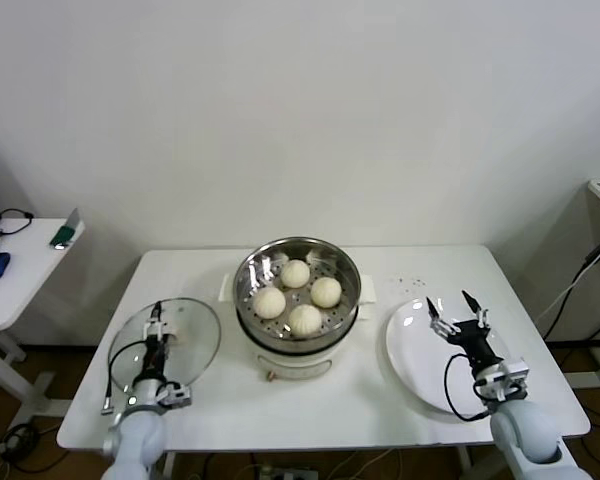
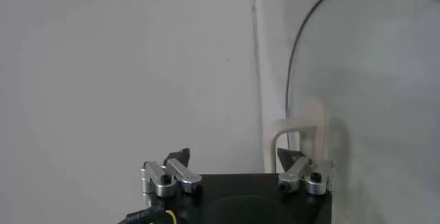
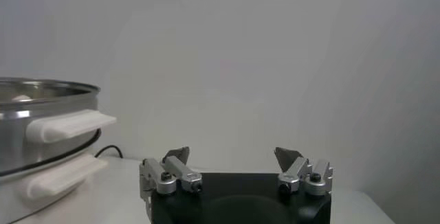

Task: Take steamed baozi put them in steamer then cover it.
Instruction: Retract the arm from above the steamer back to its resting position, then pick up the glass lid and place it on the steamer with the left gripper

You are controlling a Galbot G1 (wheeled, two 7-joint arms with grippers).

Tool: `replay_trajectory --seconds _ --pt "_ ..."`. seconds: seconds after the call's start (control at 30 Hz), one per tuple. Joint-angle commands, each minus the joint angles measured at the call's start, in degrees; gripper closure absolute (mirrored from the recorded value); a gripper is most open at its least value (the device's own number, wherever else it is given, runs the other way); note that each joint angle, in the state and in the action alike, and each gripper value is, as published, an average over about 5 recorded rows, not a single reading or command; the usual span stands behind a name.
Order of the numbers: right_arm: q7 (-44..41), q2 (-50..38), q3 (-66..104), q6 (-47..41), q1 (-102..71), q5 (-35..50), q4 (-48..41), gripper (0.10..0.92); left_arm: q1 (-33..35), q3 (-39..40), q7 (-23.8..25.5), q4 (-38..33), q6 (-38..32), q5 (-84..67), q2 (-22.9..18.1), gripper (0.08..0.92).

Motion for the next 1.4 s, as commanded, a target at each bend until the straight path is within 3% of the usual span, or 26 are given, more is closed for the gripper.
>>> replay_trajectory --seconds 0.03,0.47,0.7,0.8,1.4 --pt "-0.27 0.45 -0.22 0.1 -0.09 -1.36 -0.54 0.203 -1.31 -0.08 0.73 2.01 -1.4 0.0 0.08 0.24" --pt "-0.69 1.18 -0.97 0.06 0.83 -2.23 -1.6 0.203 -0.54 -0.51 2.32 1.61 -3.11 -1.7 0.59 0.62" --pt "-0.87 1.17 -0.98 0.13 1.33 -2.12 -2.35 0.203 1.72 -0.38 3.23 -3.1 -3.11 -4.24 1.38 0.813" --pt "-1.0 1.12 -0.92 0.19 1.56 -1.95 -2.66 0.203 3.51 -0.33 3.68 -7.13 -2.49 -5.57 2.14 0.847" --pt "-2.19 0.52 -1.13 1.43 2.94 -1.62 -5.61 0.203 22.97 -1.55 9.17 -41.81 12.15 -15.59 11.11 0.847"
